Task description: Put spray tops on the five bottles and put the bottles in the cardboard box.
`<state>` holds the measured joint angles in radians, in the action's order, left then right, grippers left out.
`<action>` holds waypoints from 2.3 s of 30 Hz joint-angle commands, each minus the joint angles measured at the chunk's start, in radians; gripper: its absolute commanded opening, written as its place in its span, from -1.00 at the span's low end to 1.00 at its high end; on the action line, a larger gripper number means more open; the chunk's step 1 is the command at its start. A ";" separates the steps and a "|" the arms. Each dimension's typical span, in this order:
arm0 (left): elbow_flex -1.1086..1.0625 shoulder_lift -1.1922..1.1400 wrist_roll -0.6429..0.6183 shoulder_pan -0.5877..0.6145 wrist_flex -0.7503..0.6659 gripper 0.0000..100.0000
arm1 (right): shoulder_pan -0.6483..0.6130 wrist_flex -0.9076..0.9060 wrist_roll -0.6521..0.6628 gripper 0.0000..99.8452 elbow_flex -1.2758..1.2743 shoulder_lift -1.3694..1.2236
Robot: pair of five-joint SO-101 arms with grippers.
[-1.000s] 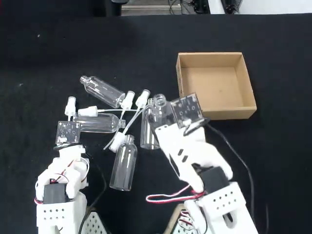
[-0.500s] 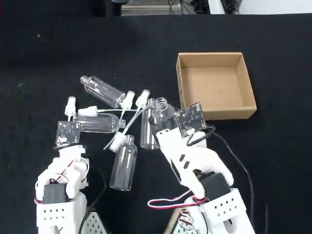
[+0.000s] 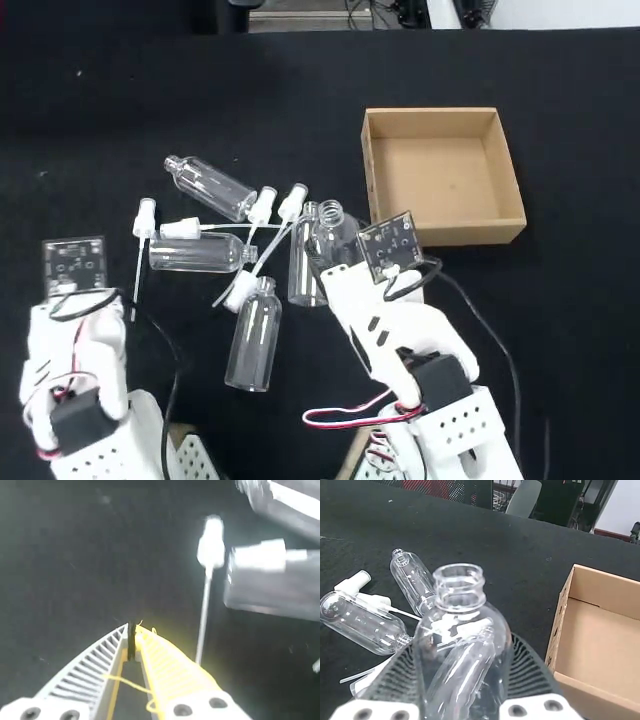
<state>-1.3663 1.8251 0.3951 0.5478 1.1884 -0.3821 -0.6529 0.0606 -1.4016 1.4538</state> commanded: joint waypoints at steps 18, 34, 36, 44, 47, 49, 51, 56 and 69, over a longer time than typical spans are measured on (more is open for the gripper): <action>0.757 -1.166 -0.080 -0.191 -0.114 -0.66 | 0.002 0.028 -0.008 -0.98 0.008 0.024; 1.486 -2.038 -0.078 -0.248 0.110 -0.66 | 0.002 0.028 -0.006 -0.98 0.008 0.024; 1.581 -2.124 -0.077 -0.242 0.140 -0.66 | 0.002 0.028 -0.006 -0.98 0.008 0.024; 1.883 -2.409 -0.074 -0.249 0.290 -0.66 | 0.002 0.028 -0.006 -0.98 0.008 0.024; 1.980 -2.492 -0.077 -0.243 0.310 -0.66 | 0.002 0.028 -0.006 -0.98 0.008 0.024; 2.031 -2.545 -0.072 -0.242 0.333 -0.66 | 0.002 0.028 -0.006 -0.98 0.008 0.024; 2.077 -2.593 -0.071 -0.243 0.374 -0.66 | 0.002 0.028 -0.006 -0.98 0.008 0.024; 2.213 -2.673 -0.071 -0.240 0.502 -0.66 | 0.002 0.028 -0.006 -0.98 0.008 0.024; 2.321 -2.757 -0.080 -0.239 0.569 -0.90 | 0.002 0.028 -0.006 -0.98 0.008 0.024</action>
<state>0.8999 -0.9429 0.3230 0.3115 1.7469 -0.3821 -0.6529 0.0606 -1.4016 1.4538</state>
